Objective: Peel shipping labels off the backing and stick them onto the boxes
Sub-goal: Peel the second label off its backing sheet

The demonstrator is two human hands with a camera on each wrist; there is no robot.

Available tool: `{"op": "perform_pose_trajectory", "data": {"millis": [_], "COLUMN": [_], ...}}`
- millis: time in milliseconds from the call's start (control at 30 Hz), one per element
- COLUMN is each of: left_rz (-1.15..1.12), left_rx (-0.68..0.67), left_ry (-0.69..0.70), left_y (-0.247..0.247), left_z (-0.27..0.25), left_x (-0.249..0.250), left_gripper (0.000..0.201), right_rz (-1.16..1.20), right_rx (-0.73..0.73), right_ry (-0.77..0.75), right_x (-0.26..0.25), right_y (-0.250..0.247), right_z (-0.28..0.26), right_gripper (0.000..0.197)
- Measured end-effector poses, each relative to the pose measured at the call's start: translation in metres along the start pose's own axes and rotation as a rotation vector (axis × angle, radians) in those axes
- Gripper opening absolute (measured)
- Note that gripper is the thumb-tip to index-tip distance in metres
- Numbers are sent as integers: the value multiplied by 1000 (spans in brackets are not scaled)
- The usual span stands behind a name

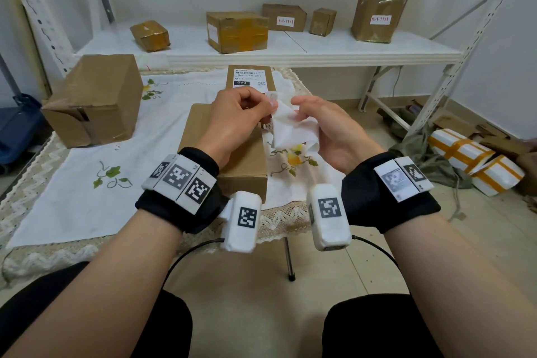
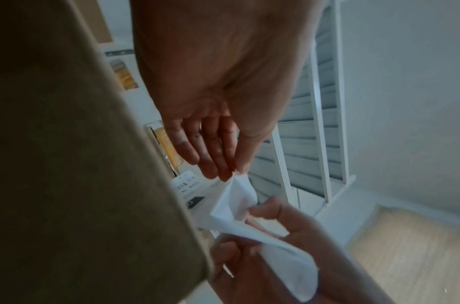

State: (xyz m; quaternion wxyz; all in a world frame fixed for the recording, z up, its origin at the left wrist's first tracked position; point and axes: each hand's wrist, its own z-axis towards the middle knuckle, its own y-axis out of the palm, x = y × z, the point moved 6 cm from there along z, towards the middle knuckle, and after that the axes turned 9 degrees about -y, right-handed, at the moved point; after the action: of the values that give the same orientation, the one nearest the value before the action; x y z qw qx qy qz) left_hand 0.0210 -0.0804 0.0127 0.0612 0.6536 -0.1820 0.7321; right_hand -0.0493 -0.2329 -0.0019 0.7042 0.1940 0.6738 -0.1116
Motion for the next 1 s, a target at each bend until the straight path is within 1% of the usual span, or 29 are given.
{"op": "perform_pose_trajectory", "data": {"millis": [33,100,167,267,300,400,467,533,667,800,1000], "left_rz": [23,53,68,97,104,111,114,105,26,-86,-214], "left_rx": [4,12,19,23,27,35,31,18,-6,-22,-37], "left_ry": [11,21,31,50,56,74,80,71,29,-33,-87], "left_y": [1,1,1,1,1,2,2,2,1,0,-1], "left_z": [0,0,-2,-3,-4,-3,-3,-2,-2,-2,-1], "left_x": [0,0,1,3,3,4,3,2,1,1,-2], "left_gripper": [7,8,7,7,7,9,10,8,7,14,12], "right_rz": [-28,-51,-109,-192,-201,-173,-129,-104,-90,-66,-49], "right_rx": [-17,-58,-62,-81,-100,-123,-127,-125,-105,-81,-56], "right_ry": [16,53,38,-9,-18,-29,-47,-77,-120,-127,-131], "right_x": [1,4,2,2,3,7,7,5,3,1,1], "right_y": [1,3,1,-1,1,2,3,3,3,2,0], "right_z": [-1,-2,-2,0,1,2,3,3,4,4,6], "right_gripper": [16,15,18,31,35,37,32,20,8,13,13]}}
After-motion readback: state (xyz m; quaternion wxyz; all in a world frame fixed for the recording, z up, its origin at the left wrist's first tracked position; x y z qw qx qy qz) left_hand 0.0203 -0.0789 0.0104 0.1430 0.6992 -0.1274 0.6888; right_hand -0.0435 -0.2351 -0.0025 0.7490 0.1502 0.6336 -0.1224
